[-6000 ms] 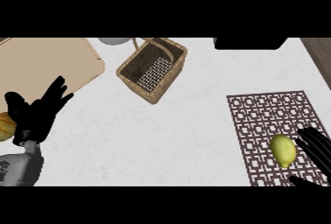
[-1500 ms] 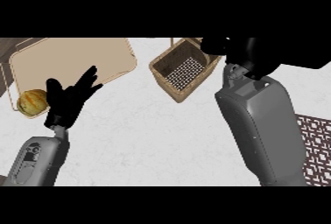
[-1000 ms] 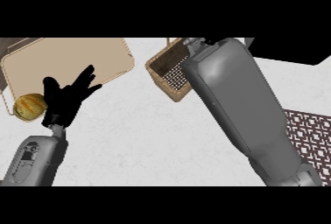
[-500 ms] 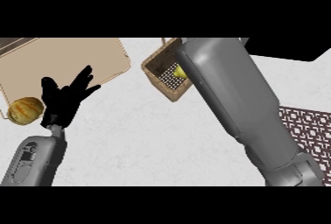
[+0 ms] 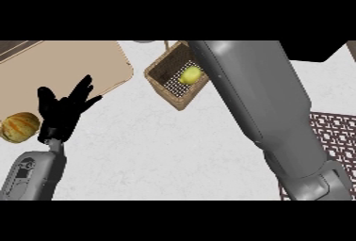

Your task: Pick the lemon from the placemat and place it in the basket

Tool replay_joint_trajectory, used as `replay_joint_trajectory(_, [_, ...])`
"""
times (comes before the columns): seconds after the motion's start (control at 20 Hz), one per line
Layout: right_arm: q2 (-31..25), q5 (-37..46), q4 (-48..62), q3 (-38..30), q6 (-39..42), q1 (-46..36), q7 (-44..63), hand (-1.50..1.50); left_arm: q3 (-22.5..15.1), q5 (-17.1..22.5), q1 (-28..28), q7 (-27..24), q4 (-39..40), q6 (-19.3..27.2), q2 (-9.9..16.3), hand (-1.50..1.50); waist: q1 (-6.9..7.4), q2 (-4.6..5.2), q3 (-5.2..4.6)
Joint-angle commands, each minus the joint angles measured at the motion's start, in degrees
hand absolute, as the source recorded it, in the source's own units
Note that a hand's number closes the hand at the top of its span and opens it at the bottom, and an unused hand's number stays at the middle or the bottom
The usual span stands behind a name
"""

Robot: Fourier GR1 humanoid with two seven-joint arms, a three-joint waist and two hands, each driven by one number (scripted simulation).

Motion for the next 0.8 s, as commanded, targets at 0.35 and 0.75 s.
replay_joint_trajectory(0.35, [0.61, 0.41, -16.18, -3.07, -9.61, 6.2, 15.6, -1.5, 3.05, 0.78, 1.61, -1.76, 0.11, 0.55, 1.54, 0.0, -3.85, -1.45, 0.18])
replay_joint_trajectory(0.75, [0.62, -7.88, -35.28, 4.72, 0.23, 20.41, 15.67, -1.5, 4.87, 1.24, 3.66, -2.2, -0.4, 1.25, 2.22, 0.0, -7.29, -2.34, 0.27])
